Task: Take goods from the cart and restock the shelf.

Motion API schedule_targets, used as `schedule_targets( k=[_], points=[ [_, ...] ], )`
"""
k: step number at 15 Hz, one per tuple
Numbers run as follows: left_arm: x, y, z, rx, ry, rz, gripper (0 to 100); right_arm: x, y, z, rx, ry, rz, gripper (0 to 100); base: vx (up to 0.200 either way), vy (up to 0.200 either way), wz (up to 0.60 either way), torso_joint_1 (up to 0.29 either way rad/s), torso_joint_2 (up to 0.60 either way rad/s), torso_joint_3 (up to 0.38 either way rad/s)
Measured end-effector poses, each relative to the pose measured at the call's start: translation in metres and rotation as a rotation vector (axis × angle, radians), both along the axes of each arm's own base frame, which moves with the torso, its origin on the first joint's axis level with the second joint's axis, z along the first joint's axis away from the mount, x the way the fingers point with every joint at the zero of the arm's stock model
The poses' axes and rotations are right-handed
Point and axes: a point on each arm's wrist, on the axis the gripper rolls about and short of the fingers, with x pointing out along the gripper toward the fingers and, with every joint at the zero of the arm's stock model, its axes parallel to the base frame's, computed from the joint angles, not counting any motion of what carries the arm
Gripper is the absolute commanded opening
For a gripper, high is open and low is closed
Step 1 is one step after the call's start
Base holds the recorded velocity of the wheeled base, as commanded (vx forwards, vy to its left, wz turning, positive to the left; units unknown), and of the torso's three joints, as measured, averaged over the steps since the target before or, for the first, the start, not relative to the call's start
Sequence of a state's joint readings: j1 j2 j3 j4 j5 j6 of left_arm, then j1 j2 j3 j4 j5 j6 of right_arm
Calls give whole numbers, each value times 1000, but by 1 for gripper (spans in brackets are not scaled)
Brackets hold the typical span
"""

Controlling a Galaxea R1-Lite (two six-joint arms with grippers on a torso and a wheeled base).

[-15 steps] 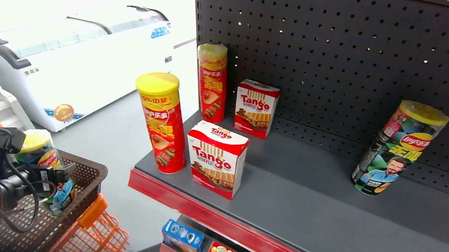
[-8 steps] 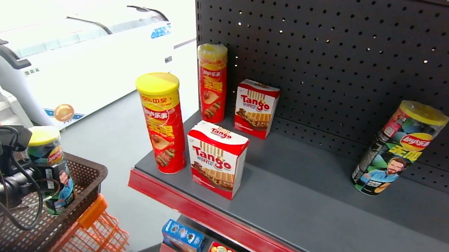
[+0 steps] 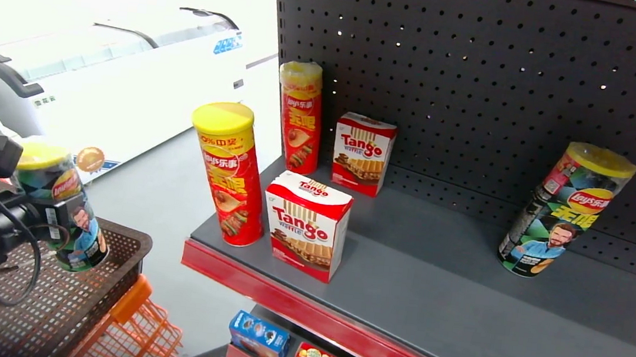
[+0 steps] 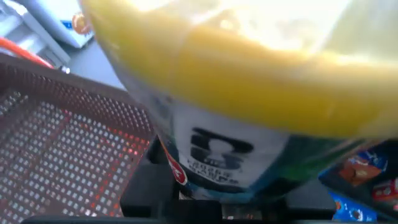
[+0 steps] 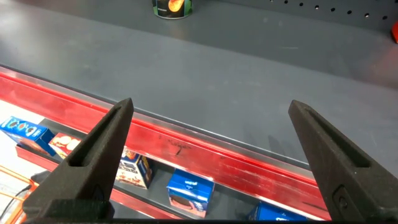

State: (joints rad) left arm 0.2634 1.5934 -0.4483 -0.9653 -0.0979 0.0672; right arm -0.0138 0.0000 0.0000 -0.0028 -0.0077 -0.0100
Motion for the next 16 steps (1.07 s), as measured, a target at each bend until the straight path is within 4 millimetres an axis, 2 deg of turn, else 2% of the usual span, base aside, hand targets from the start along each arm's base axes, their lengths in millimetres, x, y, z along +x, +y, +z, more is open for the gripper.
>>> schedule_targets(
  k=[5, 8, 10, 13, 16],
  points=[
    [-16, -33, 59, 10, -86, -146, 0, 0, 0, 0, 0, 0, 0, 100, 0, 0, 0, 0, 0, 0],
    [-43, -64, 62, -35, -99, -291, 0, 0, 0, 0, 0, 0, 0, 100, 0, 0, 0, 0, 0, 0],
    [-64, -75, 62, -74, -78, -398, 0, 0, 0, 0, 0, 0, 0, 100, 0, 0, 0, 0, 0, 0],
    [-89, -80, 61, -96, -34, -495, 0, 0, 0, 0, 0, 0, 0, 100, 0, 0, 0, 0, 0, 0],
    [-98, -85, 75, -87, -97, -535, 0, 0, 0, 0, 0, 0, 0, 100, 0, 0, 0, 0, 0, 0]
  ],
)
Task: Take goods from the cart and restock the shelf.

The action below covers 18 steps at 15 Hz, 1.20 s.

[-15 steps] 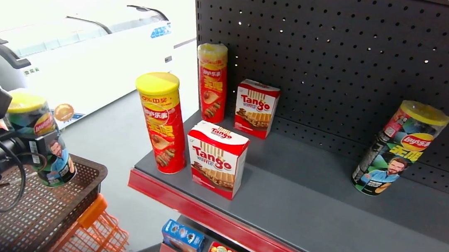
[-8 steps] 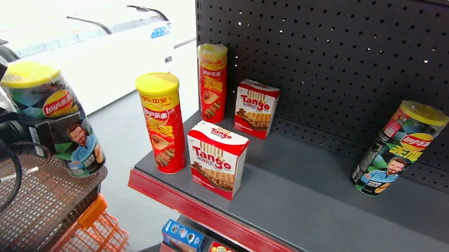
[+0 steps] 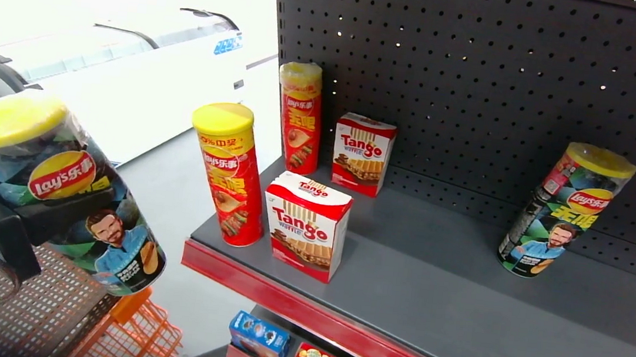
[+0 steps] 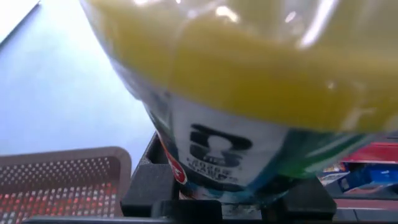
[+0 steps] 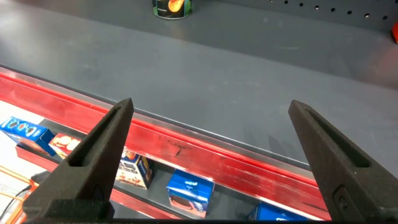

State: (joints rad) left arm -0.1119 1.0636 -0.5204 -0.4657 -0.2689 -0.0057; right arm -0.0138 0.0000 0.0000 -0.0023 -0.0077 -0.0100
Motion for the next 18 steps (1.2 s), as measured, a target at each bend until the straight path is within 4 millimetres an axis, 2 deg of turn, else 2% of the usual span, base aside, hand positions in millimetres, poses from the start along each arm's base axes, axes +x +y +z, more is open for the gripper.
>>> schedule_targets(
  k=[4, 10, 14, 18],
  points=[
    [1, -9, 6, -3, -14, -75, 0, 0, 0, 0, 0, 0, 0, 100, 0, 0, 0, 0, 0, 0],
    [16, -23, 17, -12, -22, -264, 0, 0, 0, 0, -3, 0, 3, 100, 0, 0, 0, 0, 0, 0],
    [17, -28, 13, 3, -7, -351, 0, 0, 0, 0, -2, 0, 2, 100, 0, 0, 0, 0, 0, 0],
    [10, -39, 1, 25, 19, -432, 0, 0, 0, 0, -2, 0, 2, 100, 0, 0, 0, 0, 0, 0]
  ],
)
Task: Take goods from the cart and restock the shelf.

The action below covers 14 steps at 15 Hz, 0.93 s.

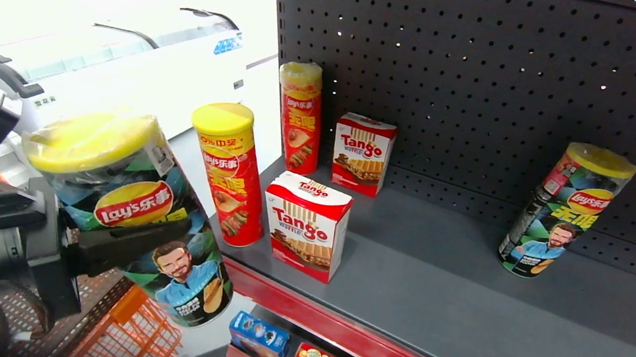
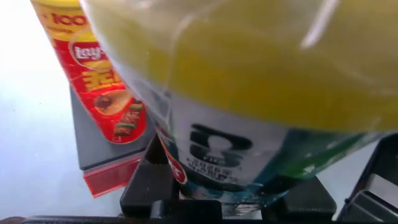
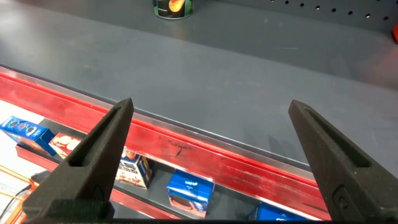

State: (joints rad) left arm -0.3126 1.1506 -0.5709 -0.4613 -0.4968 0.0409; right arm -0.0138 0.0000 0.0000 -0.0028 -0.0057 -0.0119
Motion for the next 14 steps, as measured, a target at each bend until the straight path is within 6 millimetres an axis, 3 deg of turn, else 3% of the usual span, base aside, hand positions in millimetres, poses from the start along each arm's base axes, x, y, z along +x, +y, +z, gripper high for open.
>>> schedule_targets(
  k=[8, 14],
  points=[
    [-7, -8, -4, 1, 10, -77, 0, 0, 0, 0, 0, 0, 0, 100, 0, 0, 0, 0, 0, 0],
    [-7, -8, -4, 0, 11, -79, 0, 0, 0, 0, 0, 0, 1, 100, 0, 0, -600, 2, 0, 3]
  ],
)
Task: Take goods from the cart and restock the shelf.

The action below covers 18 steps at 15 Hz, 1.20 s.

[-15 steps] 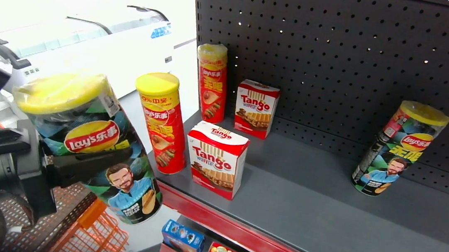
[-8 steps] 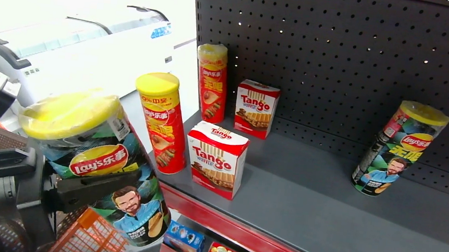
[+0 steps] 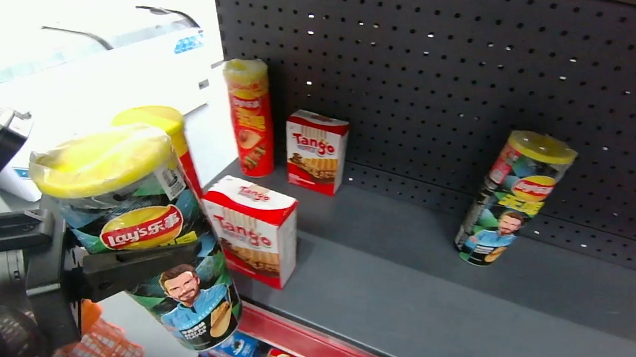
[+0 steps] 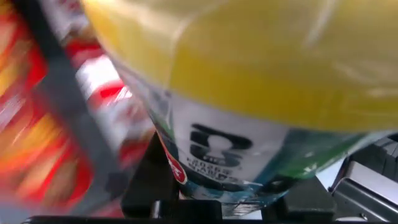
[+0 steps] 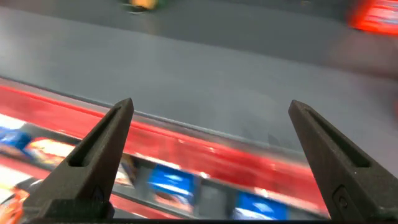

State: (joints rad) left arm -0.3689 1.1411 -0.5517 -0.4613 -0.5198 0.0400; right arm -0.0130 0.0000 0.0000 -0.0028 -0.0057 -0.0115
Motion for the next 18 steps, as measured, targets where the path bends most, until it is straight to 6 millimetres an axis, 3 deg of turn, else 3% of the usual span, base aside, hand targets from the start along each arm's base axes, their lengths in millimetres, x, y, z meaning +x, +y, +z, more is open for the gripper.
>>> schedule_targets(
  k=[6, 12, 16, 18],
  points=[
    [1, 0, 5, -6, -16, 1, 0, 0, 0, 0, 0, 0, 1, 100, 0, 0, -600, 2, 1, 2],
    [2, 5, 2, -5, -8, 43, 0, 0, 0, 0, -3, 0, 0, 100, 0, 0, 0, 0, 0, 0],
    [-1, 8, -3, -2, 5, 54, 0, 0, 0, 0, -4, 0, 1, 100, 0, 0, 600, -1, -2, 4],
    [-3, 9, -8, 3, 19, 57, 0, 0, 0, 0, -4, 0, 0, 100, 0, 0, 0, 0, 0, 0]
  ],
)
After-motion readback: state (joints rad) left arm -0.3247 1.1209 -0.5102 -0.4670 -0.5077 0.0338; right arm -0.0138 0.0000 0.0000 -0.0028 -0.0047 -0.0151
